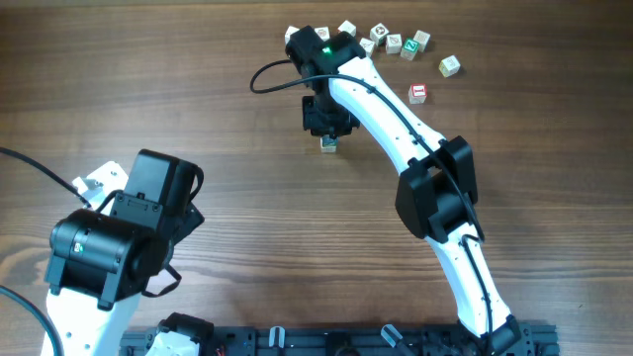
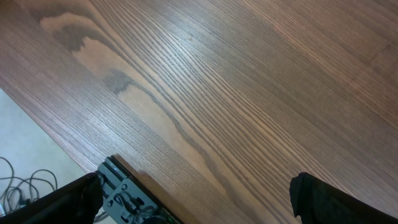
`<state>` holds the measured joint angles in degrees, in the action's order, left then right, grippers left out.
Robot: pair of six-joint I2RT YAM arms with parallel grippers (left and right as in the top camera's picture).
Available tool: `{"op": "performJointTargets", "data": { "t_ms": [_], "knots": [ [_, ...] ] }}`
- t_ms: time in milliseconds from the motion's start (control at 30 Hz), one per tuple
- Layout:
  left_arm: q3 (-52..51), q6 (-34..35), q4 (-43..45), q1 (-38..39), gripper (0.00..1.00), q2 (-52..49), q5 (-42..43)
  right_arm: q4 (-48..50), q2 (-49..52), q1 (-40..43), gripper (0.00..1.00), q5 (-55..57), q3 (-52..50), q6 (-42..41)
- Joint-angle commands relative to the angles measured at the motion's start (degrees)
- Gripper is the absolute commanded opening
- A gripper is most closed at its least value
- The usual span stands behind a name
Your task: Form a tower
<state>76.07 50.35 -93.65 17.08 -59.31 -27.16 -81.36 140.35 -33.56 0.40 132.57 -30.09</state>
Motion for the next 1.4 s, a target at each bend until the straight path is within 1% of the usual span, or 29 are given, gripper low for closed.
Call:
{"op": "performJointTargets", "data": {
  "t_ms": [0, 333, 500, 767, 967, 1367],
  "knots": [
    [0.00, 1.11, -0.04, -0.33, 1.00, 0.22, -0.11, 0.31, -2.60, -0.02, 0.20, -0.39, 1.42, 0.74],
    [0.00, 1.11, -0.04, -0.33, 1.00, 0.22, -0.11, 0.22, -3.10, -0.02, 0.20, -0.42, 1.42, 1.44],
    [0.00, 1.11, -0.04, -0.33, 1.00, 0.22, -0.11, 1.31, -3.10, -0.02, 0.24, -0.39, 1.40, 1.46],
    [0.00, 1.11, -0.02, -0.33, 1.00, 0.22, -0.11, -0.42, -3.10, -0.02, 0.21, 0.02, 1.33, 1.75],
    [0.00, 1.11, -0.04, -0.33, 1.00, 0.22, -0.11, -0.07, -3.08, -0.02, 0.21, -0.02, 1.31, 3.15],
    [0.00, 1.11, -0.02, -0.33, 1.00, 0.22, -0.11, 0.55, -2.99, -0.02, 0.22, -0.04, 1.18, 2.93]
  ]
}}
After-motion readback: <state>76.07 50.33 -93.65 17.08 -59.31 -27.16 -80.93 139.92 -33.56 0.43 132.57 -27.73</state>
